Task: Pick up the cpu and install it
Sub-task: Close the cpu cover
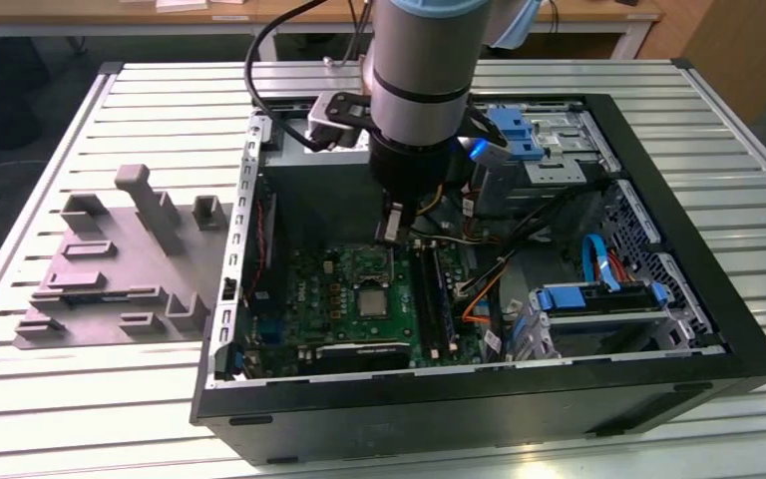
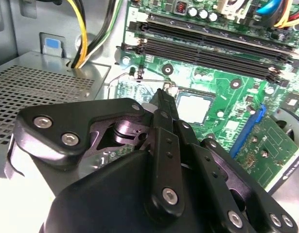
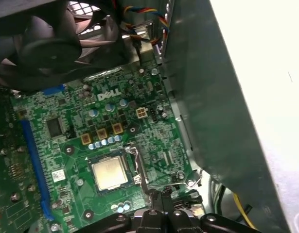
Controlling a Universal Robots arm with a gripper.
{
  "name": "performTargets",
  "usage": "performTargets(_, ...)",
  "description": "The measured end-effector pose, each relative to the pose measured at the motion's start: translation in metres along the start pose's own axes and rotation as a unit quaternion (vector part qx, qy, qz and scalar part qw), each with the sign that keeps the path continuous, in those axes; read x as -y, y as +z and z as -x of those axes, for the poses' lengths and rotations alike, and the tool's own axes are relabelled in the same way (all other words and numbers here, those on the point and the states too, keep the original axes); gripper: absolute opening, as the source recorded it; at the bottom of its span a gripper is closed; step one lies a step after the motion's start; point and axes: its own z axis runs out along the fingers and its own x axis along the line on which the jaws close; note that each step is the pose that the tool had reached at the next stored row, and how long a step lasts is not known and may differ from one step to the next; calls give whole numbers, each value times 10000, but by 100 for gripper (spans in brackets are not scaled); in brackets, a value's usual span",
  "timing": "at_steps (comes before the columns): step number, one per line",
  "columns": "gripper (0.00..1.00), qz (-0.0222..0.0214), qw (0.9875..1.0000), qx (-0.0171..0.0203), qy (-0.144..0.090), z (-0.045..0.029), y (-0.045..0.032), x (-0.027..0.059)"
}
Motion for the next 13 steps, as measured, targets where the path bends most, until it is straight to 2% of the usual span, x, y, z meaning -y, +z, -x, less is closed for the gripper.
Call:
performTargets(2,11,-22,10000,-63,-5,0,1,1)
performTargets(4,11,-36,9999,-104,-8,0,1,1)
performTargets(6,11,-39,9999,-118,-14,-1,1,0)
performTargets(13,11,-42,9999,-123,-33,-18,4,4)
